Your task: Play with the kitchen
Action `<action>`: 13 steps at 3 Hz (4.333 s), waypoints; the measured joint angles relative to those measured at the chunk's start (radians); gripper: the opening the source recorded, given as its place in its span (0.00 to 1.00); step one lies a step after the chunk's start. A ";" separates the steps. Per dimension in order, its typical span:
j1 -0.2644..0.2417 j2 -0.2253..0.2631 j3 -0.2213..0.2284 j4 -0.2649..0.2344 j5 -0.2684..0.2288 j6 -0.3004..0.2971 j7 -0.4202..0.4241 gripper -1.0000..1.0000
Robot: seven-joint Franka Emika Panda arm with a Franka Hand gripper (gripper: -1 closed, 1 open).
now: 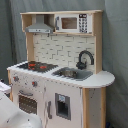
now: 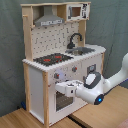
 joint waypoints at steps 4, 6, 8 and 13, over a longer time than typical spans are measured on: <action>0.106 0.019 0.000 -0.105 0.099 -0.098 0.285 1.00; 0.122 0.024 -0.003 -0.124 0.097 -0.130 0.518 1.00; 0.149 0.025 -0.004 -0.162 0.094 -0.161 0.764 1.00; 0.168 0.024 -0.021 -0.274 -0.005 -0.160 1.311 1.00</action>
